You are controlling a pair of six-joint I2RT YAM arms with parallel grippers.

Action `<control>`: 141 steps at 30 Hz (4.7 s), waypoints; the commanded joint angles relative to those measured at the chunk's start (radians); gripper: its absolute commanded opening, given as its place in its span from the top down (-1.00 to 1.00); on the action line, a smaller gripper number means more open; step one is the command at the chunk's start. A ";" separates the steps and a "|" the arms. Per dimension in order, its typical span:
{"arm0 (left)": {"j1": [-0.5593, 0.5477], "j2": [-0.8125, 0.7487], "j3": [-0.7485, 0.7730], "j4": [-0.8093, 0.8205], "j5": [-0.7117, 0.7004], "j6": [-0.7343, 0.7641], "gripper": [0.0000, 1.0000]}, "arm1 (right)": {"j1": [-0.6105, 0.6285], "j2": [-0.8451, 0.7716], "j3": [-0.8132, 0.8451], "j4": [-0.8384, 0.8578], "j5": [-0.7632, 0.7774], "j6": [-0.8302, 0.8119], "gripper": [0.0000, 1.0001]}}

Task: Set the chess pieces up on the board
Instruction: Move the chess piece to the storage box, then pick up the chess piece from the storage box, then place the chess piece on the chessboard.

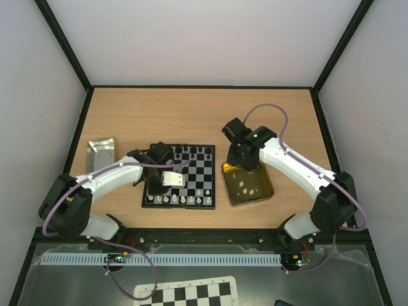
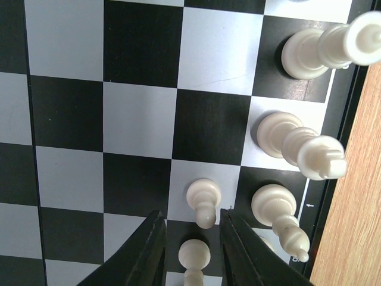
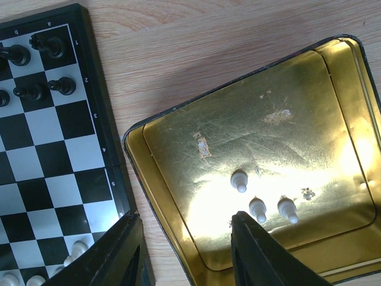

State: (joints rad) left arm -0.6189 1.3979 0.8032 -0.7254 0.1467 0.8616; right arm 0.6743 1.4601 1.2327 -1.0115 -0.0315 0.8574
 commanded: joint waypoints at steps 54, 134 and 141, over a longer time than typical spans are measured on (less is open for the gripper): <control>0.146 0.072 0.358 -0.015 -0.078 -0.441 0.26 | -0.043 0.041 -0.230 0.124 -0.001 -0.045 0.30; 0.620 -0.040 0.347 -0.057 0.024 -0.790 0.07 | 0.430 0.636 0.515 0.011 -0.090 -0.020 0.96; 0.620 -0.042 0.338 -0.048 0.028 -0.792 0.06 | 0.446 0.643 0.524 0.007 -0.115 -0.008 0.96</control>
State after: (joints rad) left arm 0.0048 1.3815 1.1576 -0.7547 0.1581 0.0811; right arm 1.1046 2.1246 1.7531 -0.9813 -0.1383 0.8379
